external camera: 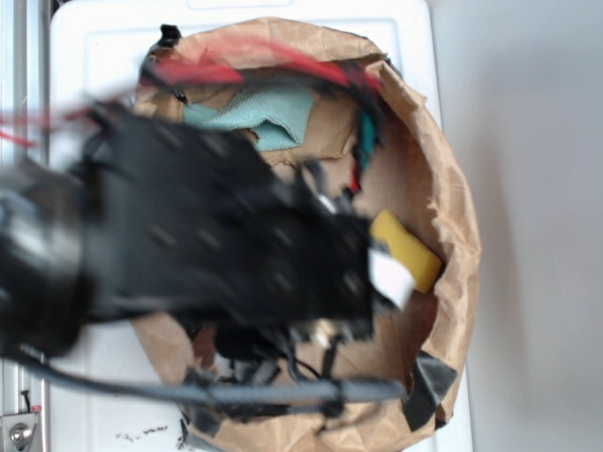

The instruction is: Grab the green animal.

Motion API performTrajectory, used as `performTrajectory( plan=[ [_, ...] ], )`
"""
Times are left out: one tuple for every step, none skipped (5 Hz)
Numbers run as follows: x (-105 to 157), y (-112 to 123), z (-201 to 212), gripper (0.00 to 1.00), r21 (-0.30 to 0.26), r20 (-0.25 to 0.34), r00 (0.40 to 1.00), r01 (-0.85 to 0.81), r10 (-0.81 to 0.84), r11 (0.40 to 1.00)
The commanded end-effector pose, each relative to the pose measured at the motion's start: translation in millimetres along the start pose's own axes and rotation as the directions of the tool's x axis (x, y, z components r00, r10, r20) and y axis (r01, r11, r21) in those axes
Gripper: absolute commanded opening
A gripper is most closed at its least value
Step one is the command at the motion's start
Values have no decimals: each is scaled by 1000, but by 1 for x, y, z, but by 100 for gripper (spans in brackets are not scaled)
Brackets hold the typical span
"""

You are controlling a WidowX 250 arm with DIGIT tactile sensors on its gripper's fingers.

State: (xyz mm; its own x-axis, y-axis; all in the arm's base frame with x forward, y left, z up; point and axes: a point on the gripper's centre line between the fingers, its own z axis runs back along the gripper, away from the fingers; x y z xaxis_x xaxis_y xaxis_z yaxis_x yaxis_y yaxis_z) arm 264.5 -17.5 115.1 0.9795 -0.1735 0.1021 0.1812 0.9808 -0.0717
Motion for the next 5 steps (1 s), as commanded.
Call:
performTrajectory(
  plan=[
    [-37,25,12,100,-28,116,992,59,-55,998],
    [-37,36,0,100,-13,98,994,41,-39,999],
    [-34,41,-8,100,7,83,996,32,-33,999],
    [-29,37,-19,100,1,63,997,44,-44,999],
    [-10,33,-37,100,36,39,994,105,-106,994]
  ],
)
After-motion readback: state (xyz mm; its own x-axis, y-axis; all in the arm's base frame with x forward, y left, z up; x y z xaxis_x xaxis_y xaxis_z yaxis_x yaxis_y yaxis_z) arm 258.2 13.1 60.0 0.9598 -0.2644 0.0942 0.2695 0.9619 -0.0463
